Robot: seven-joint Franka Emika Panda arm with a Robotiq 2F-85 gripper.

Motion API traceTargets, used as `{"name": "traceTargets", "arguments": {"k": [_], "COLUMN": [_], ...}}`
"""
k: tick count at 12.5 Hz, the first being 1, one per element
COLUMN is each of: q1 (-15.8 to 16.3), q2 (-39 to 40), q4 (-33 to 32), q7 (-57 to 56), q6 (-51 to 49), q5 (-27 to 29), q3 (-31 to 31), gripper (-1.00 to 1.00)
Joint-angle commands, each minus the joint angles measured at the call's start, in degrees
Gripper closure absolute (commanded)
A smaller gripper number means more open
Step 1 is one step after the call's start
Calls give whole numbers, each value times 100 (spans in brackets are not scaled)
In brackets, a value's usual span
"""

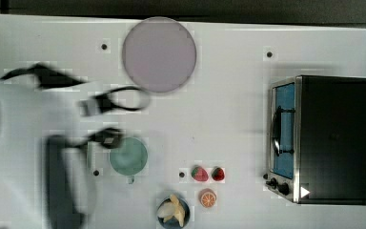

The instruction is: Pick ketchup from strainer and place it on the table

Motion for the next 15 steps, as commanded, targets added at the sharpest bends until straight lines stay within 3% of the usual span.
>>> {"name": "traceTargets", "arguments": {"k": [1, 7, 15], "q1": [242, 328, 571], "q2": [205, 1148, 2574], "q4": [-87, -611, -1593], "q7": [-107, 338, 1563], "q6": [371, 1234, 3468], "q5": [12, -204, -1429], "q3": [626, 1582, 1594], "gripper": [-100, -100, -100]}}
